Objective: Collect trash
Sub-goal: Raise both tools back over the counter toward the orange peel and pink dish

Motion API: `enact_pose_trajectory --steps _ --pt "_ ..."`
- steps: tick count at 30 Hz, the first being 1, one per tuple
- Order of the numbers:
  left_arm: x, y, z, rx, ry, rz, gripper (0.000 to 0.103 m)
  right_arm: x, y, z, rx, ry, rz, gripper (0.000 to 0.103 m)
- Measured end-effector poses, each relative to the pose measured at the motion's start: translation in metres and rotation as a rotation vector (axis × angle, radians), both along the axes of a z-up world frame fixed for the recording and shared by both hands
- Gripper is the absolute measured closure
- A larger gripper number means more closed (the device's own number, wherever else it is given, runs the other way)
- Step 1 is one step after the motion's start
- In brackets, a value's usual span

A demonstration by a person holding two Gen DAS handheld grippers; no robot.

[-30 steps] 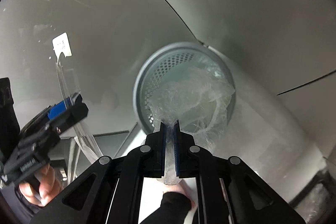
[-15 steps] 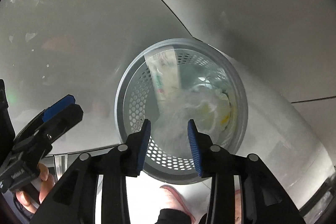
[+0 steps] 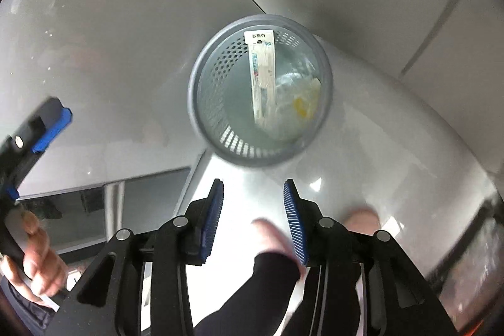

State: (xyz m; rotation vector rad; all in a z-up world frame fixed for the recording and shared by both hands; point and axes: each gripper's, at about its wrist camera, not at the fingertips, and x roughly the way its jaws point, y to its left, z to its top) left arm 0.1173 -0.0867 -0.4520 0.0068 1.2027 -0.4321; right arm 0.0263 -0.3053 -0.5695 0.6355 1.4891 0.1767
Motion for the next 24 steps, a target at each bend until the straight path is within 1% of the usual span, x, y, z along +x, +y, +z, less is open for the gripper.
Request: enact_pose_trajectory --steps 1,3,4,5,6,7,9,12,14,17,18,20,22,23,24 --pt "-0.003 -0.001 0.021 0.015 -0.005 0.008 0.031 -0.006 -0.003 0.021 -0.002 -0.008 0.002 0.065" --pt "-0.008 -0.003 0.069 0.014 -0.014 0.015 0.03 -0.015 -0.006 0.065 -0.004 -0.034 0.011 0.065" --pt "-0.011 -0.005 0.092 0.01 -0.024 0.023 0.029 -0.019 -0.008 0.09 -0.004 -0.053 0.022 0.065" --pt "-0.014 -0.005 0.118 0.003 -0.035 0.031 0.024 -0.023 -0.012 0.114 -0.003 -0.074 0.035 0.064" --pt "-0.017 -0.007 0.143 0.0 -0.047 0.041 0.021 -0.024 -0.014 0.139 -0.002 -0.1 0.051 0.063" --pt "-0.019 -0.008 0.168 -0.004 -0.06 0.046 0.021 -0.025 -0.016 0.163 -0.001 -0.126 0.066 0.063" --pt "-0.023 -0.01 0.214 0.001 -0.102 0.05 0.02 -0.027 -0.022 0.212 0.006 -0.179 0.09 0.062" --pt "-0.028 -0.011 0.278 0.04 -0.172 0.08 0.018 -0.021 -0.028 0.273 0.021 -0.261 0.109 0.061" --pt "-0.029 -0.008 0.311 0.036 -0.202 0.117 0.017 -0.014 -0.029 0.308 0.027 -0.323 0.117 0.059" --pt "-0.028 -0.003 0.348 0.043 -0.247 0.181 0.013 0.001 -0.033 0.351 0.015 -0.416 0.125 0.054" --pt "-0.029 -0.002 0.364 0.044 -0.261 0.198 0.013 0.008 -0.034 0.364 0.011 -0.438 0.124 0.054" --pt "-0.021 0.004 0.384 0.05 -0.281 0.237 0.013 0.021 -0.038 0.389 0.013 -0.47 0.12 0.054" --pt "-0.01 0.015 0.401 0.057 -0.29 0.269 0.013 0.038 -0.038 0.406 0.008 -0.508 0.116 0.054" --pt "-0.004 0.018 0.408 0.058 -0.294 0.28 0.013 0.053 -0.034 0.408 0.002 -0.521 0.115 0.054" --pt "0.003 0.024 0.416 0.06 -0.299 0.289 0.013 0.062 -0.032 0.416 -0.005 -0.534 0.114 0.054"
